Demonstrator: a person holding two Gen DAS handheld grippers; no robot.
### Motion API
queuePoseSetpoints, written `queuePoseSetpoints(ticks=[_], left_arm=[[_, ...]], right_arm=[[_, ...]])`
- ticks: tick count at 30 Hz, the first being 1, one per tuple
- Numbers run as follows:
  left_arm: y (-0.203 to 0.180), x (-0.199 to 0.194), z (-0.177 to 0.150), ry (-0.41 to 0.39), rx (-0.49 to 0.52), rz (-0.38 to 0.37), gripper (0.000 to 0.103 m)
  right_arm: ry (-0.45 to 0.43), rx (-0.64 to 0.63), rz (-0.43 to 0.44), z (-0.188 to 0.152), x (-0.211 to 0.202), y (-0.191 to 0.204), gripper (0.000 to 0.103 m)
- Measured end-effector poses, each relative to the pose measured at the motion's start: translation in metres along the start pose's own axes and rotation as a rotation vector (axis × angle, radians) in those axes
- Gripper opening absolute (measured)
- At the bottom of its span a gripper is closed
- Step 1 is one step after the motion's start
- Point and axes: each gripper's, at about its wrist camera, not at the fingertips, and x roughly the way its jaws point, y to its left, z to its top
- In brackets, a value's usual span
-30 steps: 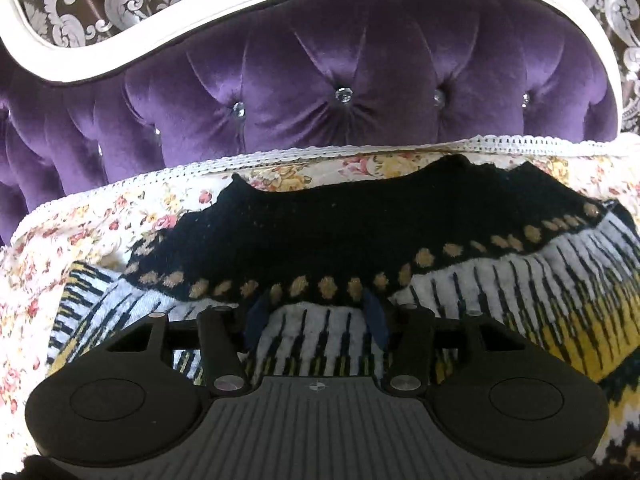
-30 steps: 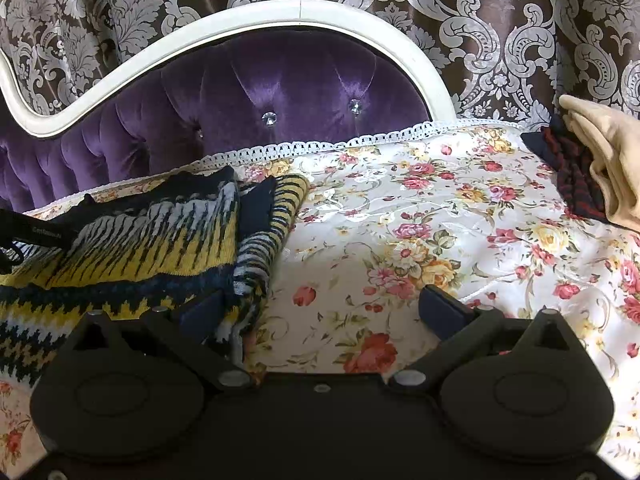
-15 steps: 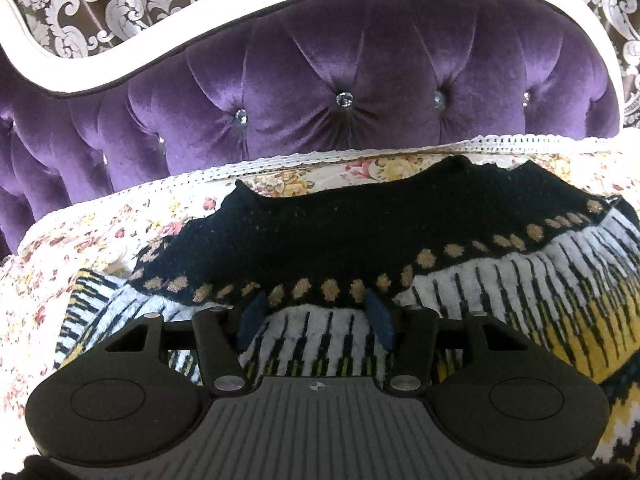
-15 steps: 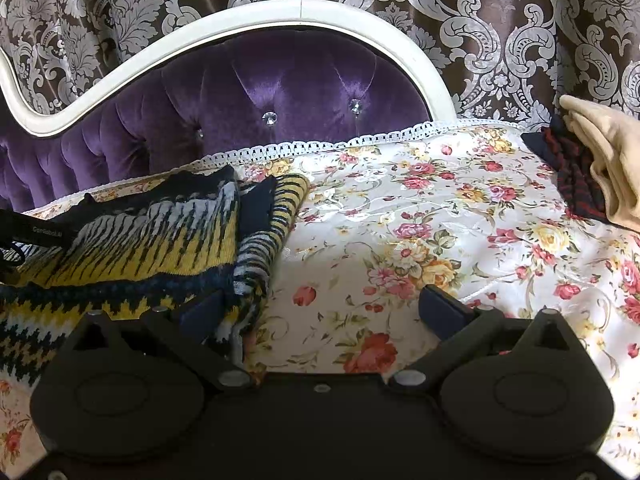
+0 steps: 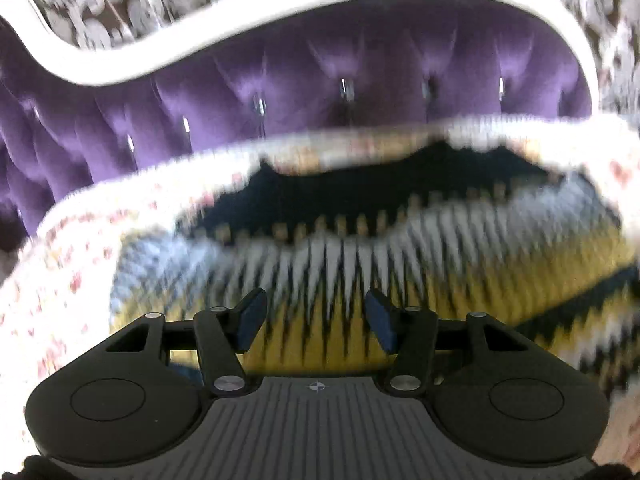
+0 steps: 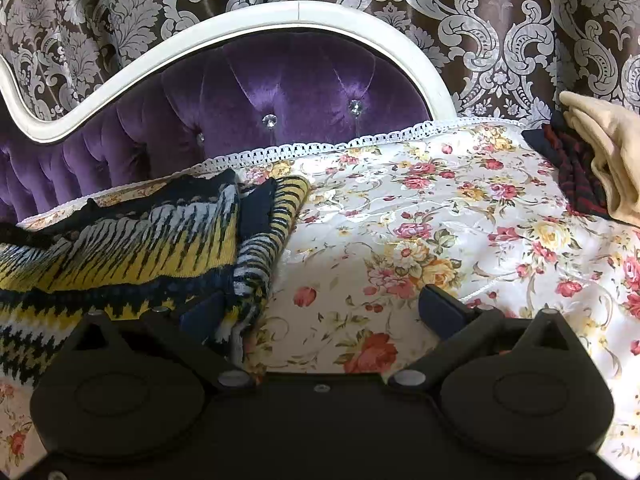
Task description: Fold small clothes
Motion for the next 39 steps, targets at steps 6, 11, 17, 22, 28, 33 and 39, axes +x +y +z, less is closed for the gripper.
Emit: queuePoseSetpoints(ticks=[6, 11, 17, 22, 28, 33, 39], left_arm=[[-0.005, 0.004, -0.009, -0.027, -0.006, 0.026, 0.055], [-0.007, -0.002, -0.003, -0.016, 0.032, 0.039, 0.054], [-0.005, -0.028, -0.022, -0.031, -0.022, 0.043, 0.054], [-0.006, -0.032, -0.046, 0.010, -0.019, 0.025, 0.054], [-0.003, -0.029, -0.054, -0.010, -0.065, 0.013, 0.055], [-0.003, -0.031, -0.057, -0.024, -0.059, 0.001, 0.055], [0.000, -0.034, -0.060, -0.028, -0.068, -0.020, 0.054]], right_arm=[[0.001, -0.001, 0.000, 0.000, 0.000, 0.000, 0.103], [0.000, 0.000, 0.001, 0.000, 0.000, -0.001, 0.103], [0.001, 0.000, 0.001, 0.000, 0.000, -0.001, 0.103], [0.001, 0.000, 0.001, 0.000, 0.000, 0.000, 0.103], [0.001, -0.001, 0.001, 0.000, 0.000, 0.000, 0.103], [0.001, 0.001, 0.002, 0.000, 0.000, 0.000, 0.103], [0.002, 0.000, 0.002, 0.000, 0.000, -0.001, 0.103]])
